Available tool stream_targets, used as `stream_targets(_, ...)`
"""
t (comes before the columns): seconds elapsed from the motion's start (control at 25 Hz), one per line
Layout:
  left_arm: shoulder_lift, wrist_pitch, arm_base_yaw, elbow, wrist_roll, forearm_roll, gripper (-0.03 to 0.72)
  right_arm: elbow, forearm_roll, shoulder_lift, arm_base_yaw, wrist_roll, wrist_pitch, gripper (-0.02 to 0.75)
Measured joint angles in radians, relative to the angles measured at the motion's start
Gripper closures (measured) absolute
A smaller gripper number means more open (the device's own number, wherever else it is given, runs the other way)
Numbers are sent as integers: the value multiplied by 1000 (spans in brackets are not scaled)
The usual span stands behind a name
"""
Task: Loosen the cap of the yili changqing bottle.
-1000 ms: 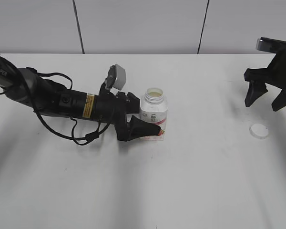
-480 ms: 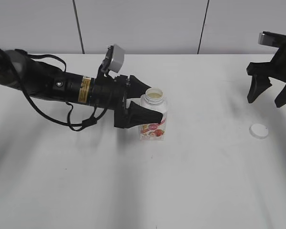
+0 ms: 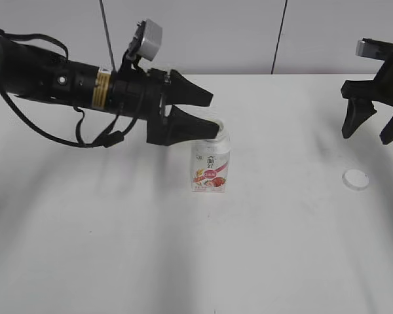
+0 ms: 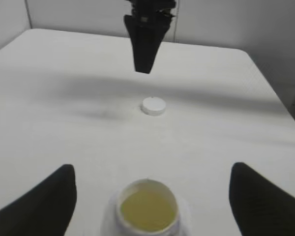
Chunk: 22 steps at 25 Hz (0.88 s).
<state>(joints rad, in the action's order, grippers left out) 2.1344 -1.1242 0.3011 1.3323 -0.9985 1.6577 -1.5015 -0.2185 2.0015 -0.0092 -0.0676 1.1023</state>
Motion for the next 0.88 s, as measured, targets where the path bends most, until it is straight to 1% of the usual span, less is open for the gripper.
stream_targets(0.12,-52,103,-31,0,-79,53,109,0,1,0,0,0,3,168)
stream_targets(0.2,-87,226,-58,0,-166,120,109,0,1,0,0,0,12,168)
stream_targets(0.28,-120,362,-85,0,-257,162,108,0,1,0,0,0,26,168)
stream_targets(0.44,-169,616,-139,0,-400,176,104,0,1,0,0,1,52,169)
stream_targets(0.52,-189,744,-150,0,-449,177,101,0,1,0,0,1,47,169)
stream_targets(0.6,-203,888,-151,0,-471,177,101,0,1,0,0,1,65,169)
stream_targets(0.68,-209,1026,-151,0,-477,162,101,0,1,0,0,1,85,169)
stream_targets(0.72,-209,1026,-151,0,-477,162,101,0,1,0,0,1,95,169)
stream_targets(0.76,-211,1173,-151,0,-481,108,100,0,1,0,0,1,102,169)
stream_targets(0.84,-211,1287,-151,0,-477,35,100,0,1,0,0,0,107,169)
stream_targets(0.88,-211,1318,-151,0,-457,-8,100,0,1,0,0,0,107,169)
